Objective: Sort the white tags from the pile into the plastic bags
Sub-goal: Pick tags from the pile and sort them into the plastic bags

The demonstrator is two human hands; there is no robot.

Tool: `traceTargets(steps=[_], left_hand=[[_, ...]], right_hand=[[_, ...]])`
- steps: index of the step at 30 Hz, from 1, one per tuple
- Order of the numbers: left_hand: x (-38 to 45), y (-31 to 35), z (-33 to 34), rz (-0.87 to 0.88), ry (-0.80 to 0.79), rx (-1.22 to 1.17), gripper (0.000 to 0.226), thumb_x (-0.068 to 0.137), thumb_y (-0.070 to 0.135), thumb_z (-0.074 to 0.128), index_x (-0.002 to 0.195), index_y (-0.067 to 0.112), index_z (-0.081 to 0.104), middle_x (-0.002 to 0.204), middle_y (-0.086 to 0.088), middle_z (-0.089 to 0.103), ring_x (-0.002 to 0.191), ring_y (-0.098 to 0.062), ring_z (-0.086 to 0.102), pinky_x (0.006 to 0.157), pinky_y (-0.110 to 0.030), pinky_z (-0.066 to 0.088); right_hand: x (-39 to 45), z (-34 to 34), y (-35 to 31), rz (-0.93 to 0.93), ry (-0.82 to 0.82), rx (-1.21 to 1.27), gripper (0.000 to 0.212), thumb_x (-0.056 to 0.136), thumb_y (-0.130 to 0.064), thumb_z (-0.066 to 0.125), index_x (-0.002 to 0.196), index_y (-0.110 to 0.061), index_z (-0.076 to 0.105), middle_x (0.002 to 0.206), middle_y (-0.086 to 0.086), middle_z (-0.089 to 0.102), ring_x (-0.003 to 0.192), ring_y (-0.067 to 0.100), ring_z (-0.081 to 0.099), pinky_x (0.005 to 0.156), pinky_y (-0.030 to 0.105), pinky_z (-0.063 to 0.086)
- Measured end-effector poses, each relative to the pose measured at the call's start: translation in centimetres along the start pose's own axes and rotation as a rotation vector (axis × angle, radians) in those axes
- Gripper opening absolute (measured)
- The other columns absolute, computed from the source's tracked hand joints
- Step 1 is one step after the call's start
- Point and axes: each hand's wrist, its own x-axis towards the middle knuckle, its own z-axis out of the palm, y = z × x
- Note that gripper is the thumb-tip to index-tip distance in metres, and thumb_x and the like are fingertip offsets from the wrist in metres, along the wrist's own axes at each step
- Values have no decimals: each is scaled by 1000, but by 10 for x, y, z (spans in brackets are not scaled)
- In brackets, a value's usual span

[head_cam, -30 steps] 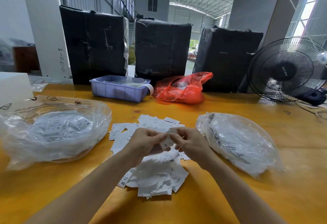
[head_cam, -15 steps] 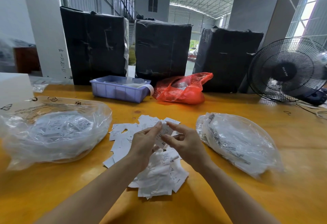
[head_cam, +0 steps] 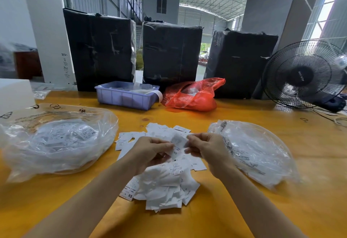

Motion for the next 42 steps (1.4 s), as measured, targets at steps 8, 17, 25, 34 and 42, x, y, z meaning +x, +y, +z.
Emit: traceTargets(steps=[8,17,25,34,42], left_hand=[[-4,50,-98,389,744,797,25,88,17,63,67,4,68,66,-14,64,65,-27,57,57,-34,39],[-9,43,-145,-20,987,1132,39,85,8,64,116,-11,53,123,-33,44,108,-47,46,84,-49,43],[-4,47,-121,126,1010,1199,48,86,17,65,125,-4,47,130,-30,37,116,-48,38,89,-52,41],[7,30,-62,587,667,1158,39,83,10,68,120,2,60,119,-21,56,112,-36,49,97,-41,36],[3,3,-3,541,248,698,18,87,16,67,104,11,67,106,-4,68,89,-13,63,74,-18,50]], right_hand=[[22,-110,12,-102,564,-1114,22,91,-10,57,107,2,67,101,22,68,100,40,60,79,42,51],[22,-125,35,156,476,-1031,10,83,-16,68,76,-11,74,86,14,72,85,33,63,72,38,53],[24,-122,39,245,490,-1072,23,90,-32,59,80,-15,71,103,11,66,110,35,51,89,40,46],[29,-125,44,51,734,-746,26,83,-7,56,61,-12,68,71,18,62,87,41,53,76,41,43],[28,-95,17,-439,780,-339,12,91,-11,61,91,0,64,76,12,70,59,15,66,60,35,55]])
